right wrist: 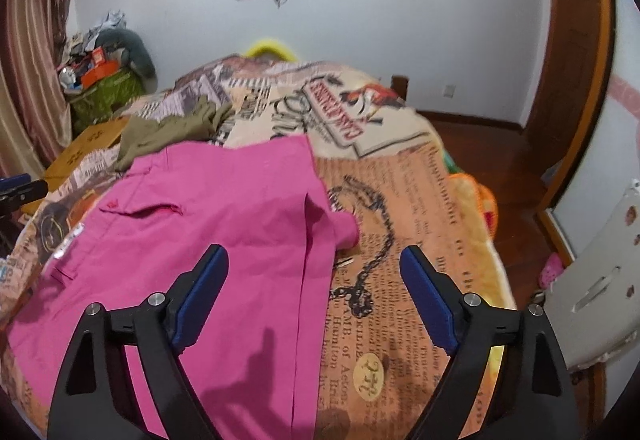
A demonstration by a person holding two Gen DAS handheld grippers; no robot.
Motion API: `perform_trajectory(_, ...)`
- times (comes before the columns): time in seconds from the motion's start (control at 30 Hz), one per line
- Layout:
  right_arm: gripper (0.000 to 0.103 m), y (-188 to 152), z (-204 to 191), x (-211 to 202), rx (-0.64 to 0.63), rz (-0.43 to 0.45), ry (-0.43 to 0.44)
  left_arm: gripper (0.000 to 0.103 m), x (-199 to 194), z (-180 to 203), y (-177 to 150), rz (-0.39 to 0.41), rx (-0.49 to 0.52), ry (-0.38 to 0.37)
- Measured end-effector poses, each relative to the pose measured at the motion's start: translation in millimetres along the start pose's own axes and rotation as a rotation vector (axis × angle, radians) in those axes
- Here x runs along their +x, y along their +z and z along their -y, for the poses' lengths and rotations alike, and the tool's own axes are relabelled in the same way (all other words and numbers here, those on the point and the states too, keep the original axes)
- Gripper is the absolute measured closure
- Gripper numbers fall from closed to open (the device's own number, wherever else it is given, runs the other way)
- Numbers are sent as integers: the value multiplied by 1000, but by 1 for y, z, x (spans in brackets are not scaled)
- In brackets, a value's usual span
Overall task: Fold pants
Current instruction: 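Lower both tools to the pink pants hem and close both grippers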
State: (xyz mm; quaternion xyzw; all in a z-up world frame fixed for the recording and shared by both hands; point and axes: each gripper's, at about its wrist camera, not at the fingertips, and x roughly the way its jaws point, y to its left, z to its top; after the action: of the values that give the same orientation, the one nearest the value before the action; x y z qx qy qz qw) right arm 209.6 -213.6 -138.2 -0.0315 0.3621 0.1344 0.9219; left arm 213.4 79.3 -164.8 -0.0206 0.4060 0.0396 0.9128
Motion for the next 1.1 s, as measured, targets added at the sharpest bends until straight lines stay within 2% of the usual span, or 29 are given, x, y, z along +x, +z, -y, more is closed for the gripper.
perform_trajectory(0.1, 26, 0, 0, 18, -13, -40, 27, 45, 18, 1, -1, -59, 0, -40)
perform_trajectory(0.17, 38, 1, 3, 32, -12, -71, 50, 54, 28, 3, -2, -96, -1, -82)
perform_trajectory(0.27, 52, 3, 10, 52, 25, -134, 116, 57, 37, 9, -2, -111, 11, -121)
perform_trajectory(0.37, 55, 2, 14, 63, 44, -162, 140, 64, 44, 13, -4, -137, 21, -154)
perform_trajectory(0.53, 59, 1, 7, 70, 9, -181, 186, 64, 57, 15, -8, -202, 20, -185)
perform_trajectory(0.73, 59, 3, 15, 86, 24, -222, 183, 64, 70, 14, -9, -259, -10, -210)
perform_trajectory(0.9, 62, 4, 19, 91, 49, -235, 221, 65, 70, 18, -9, -263, -3, -247)
perform_trajectory(0.97, 85, 3, 17, 89, 43, -229, 238, 77, 70, 22, -9, -265, 25, -257)
perform_trajectory(1.03, 94, 4, 16, 88, 42, -223, 227, 83, 69, 24, -8, -263, 39, -245)
perform_trajectory(1.1, 95, 4, 17, 87, 48, -214, 234, 91, 67, 24, -7, -254, 49, -239)
